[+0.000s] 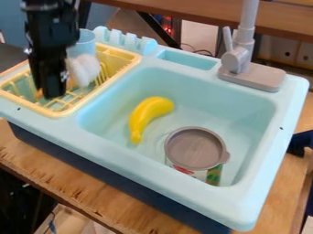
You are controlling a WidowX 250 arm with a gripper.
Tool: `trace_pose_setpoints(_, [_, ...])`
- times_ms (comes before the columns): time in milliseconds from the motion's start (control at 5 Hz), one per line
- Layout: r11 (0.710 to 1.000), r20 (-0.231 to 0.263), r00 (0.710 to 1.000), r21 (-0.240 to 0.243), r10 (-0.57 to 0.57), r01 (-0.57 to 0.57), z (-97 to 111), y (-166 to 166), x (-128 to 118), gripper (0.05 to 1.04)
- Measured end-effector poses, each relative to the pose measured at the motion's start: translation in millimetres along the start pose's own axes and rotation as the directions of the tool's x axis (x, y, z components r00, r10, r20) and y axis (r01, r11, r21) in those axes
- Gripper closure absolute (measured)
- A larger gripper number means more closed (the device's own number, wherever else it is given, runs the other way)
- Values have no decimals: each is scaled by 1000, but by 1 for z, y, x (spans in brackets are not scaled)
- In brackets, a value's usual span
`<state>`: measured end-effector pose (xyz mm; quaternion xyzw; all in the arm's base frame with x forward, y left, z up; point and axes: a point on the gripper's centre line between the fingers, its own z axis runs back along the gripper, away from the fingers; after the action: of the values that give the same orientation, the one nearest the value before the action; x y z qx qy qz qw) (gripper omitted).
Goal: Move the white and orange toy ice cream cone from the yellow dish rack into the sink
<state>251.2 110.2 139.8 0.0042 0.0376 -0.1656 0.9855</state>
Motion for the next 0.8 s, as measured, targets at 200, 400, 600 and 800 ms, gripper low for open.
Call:
trace_pose_setpoints(200, [996,62,998,89,1,-7,34,-10,-6,692])
trace_pose_setpoints(400, [974,122,983,196,-139,114,65,-43,4,692])
trace_pose_setpoints(600, [948,113,960,225,-255,226,67,-68,21,692])
trace_pose_setpoints(800, [927,21,946,206,-323,312,46,-85,39,692])
